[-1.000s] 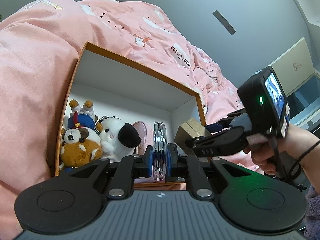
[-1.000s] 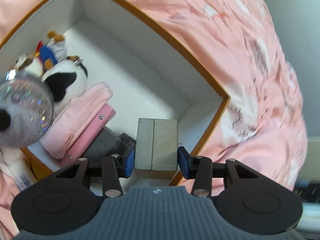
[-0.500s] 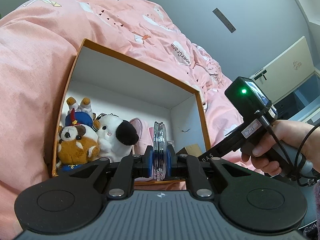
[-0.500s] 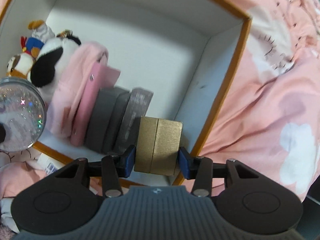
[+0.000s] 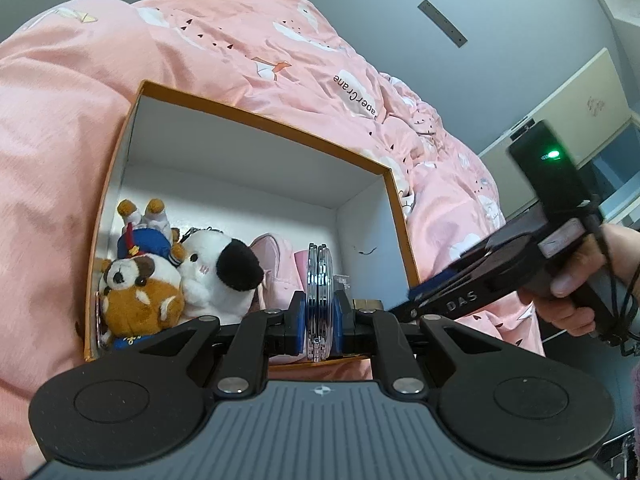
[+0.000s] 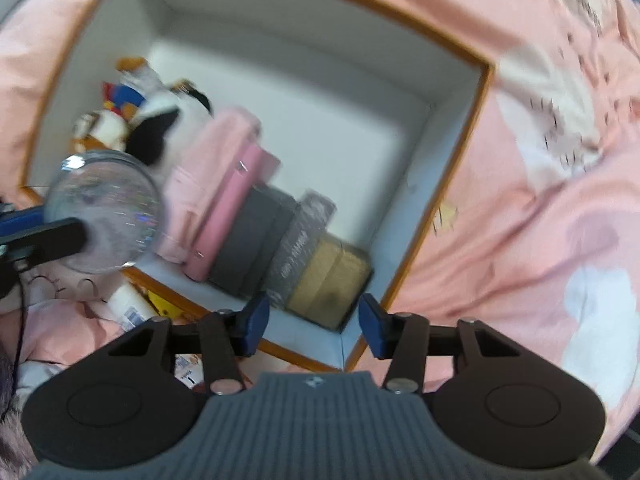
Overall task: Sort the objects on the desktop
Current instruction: 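Open the right gripper and withdraw while the left lowers the container into the box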
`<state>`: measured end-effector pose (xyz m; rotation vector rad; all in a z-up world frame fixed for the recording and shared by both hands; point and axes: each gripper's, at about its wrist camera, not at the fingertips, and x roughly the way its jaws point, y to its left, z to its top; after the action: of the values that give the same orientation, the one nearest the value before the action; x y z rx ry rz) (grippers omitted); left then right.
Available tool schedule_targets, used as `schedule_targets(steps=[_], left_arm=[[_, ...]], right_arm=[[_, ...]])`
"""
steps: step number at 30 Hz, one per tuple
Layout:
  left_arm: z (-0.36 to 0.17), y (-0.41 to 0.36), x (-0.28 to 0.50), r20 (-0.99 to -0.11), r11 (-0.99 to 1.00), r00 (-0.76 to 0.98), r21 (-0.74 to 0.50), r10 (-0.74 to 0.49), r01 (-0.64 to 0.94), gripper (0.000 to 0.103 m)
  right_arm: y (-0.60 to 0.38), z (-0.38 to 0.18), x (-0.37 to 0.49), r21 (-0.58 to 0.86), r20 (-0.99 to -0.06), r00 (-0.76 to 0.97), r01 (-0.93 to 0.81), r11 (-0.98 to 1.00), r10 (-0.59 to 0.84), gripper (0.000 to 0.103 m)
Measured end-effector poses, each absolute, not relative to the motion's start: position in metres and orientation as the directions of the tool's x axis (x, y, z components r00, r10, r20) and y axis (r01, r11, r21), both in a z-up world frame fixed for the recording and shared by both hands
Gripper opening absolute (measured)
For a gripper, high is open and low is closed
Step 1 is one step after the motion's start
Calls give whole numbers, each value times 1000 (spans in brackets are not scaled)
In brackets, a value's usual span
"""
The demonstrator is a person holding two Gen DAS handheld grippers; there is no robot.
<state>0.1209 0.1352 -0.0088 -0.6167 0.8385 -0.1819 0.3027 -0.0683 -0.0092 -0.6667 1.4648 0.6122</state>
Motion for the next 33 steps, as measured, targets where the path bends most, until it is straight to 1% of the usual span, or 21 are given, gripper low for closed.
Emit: schedule_targets(steps=[1, 3, 4, 6, 8, 10, 12, 13, 14, 18, 20, 23, 28, 33], left_arm=[[-7, 133, 122, -643, 817, 663, -571, -383, -82, 15], [-4, 129, 125, -650, 827, 660, -557, -378, -75, 15], [-2, 128, 127, -653, 832, 659, -550, -374, -72, 15], [1, 125, 130, -660, 842, 656, -536, -366, -69, 15], [5, 124, 133, -668, 852, 654, -520, -356, -68, 15], [8, 122, 138, -678, 863, 650, -501, -343, -67, 15], [11, 120, 143, -685, 871, 647, -487, -336, -63, 15], [12, 118, 145, -687, 873, 644, -484, -337, -59, 15], [12, 117, 148, -688, 874, 641, -482, -340, -54, 15], [13, 106, 159, -689, 870, 622, -492, -371, -26, 15], [11, 98, 163, -686, 863, 610, -504, -396, -7, 15], [7, 88, 168, -673, 843, 593, -538, -443, 19, 15], [-14, 74, 177, -646, 786, 562, -619, -516, 10, 15], [-42, 63, 186, -632, 731, 540, -681, -556, -44, 15]], right_arm=[[-68, -6, 299, -27, -999, 40, -752, 659, 4, 35], [-66, -6, 292, -55, -995, 92, -794, 606, 29, 28], [-64, -10, 291, -77, -993, 112, -815, 575, 25, 17], [-56, -23, 298, -128, -988, 152, -858, 498, 7, 14], [-56, -33, 298, -196, -976, 218, -890, 411, 5, 6], [-55, -47, 298, -275, -958, 288, -902, 333, -10, 6], [-63, -54, 304, -305, -950, 312, -902, 307, -26, 5], [-64, -58, 304, -299, -952, 304, -906, 301, -30, 4], [-66, -61, 305, -275, -960, 278, -912, 303, -35, 0], [-73, -63, 304, -251, -967, 254, -918, 308, -33, 0], [-79, -59, 308, -231, -970, 245, -910, 344, -2, 0], [-95, -40, 311, -205, -957, 270, -884, 421, 103, 0], [-141, 3, 309, -141, -888, 364, -796, 588, 280, 2], [-179, 6, 300, -78, -837, 446, -670, 739, 316, 3]])
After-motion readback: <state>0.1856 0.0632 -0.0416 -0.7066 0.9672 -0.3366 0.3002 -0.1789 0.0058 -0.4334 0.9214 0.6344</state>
